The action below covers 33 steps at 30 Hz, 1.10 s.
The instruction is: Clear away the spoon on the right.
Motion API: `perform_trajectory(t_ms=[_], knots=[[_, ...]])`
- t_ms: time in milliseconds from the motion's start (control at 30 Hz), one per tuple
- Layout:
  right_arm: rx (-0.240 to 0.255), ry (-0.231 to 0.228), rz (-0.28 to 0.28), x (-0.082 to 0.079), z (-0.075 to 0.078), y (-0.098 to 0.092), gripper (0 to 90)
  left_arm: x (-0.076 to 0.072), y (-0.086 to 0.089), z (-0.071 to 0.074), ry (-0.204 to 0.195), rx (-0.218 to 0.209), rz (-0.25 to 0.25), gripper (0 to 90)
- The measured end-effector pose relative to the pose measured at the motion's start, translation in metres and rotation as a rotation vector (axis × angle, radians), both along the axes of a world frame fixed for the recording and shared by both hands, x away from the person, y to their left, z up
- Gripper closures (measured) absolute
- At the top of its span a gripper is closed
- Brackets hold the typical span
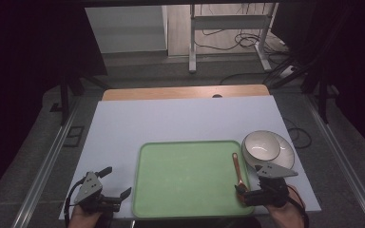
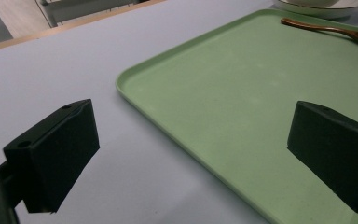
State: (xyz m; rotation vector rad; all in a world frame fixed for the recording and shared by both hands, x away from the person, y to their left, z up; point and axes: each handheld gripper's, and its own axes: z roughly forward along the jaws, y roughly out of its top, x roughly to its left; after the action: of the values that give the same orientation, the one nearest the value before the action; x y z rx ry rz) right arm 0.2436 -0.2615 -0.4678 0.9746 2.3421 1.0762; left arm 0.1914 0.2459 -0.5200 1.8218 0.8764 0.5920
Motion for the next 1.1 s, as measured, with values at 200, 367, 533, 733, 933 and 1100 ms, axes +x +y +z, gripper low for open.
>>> perform_trajectory(t_ms=[200,367,533,733,933,1100], knots=[[-0.003,-0.011,-0.009,-0.005,0.0,-0.004,0.0,0.0,0.0,0.0,0.002,-0.003,0.001,1.6],[0.005,-0.017,-0.018,-0.01,0.001,-0.009,0.0,0.0,0.0,0.0,0.002,-0.002,0.001,1.6],[0.021,-0.008,-0.042,-0.013,0.001,-0.015,0.0,0.0,0.0,0.0,0.001,0.0,0.001,1.6],[0.043,-0.004,-0.069,-0.017,0.002,-0.023,0.0,0.0,0.0,0.0,0.001,0.0,0.001,1.6],[0.047,-0.014,-0.099,-0.023,0.004,-0.031,0.0,0.0,0.0,0.0,0.004,-0.001,0.001,1.6],[0.036,-0.022,-0.127,-0.027,0.003,-0.036,0.0,0.0,0.0,0.0,0.004,-0.001,0.001,1.6]])
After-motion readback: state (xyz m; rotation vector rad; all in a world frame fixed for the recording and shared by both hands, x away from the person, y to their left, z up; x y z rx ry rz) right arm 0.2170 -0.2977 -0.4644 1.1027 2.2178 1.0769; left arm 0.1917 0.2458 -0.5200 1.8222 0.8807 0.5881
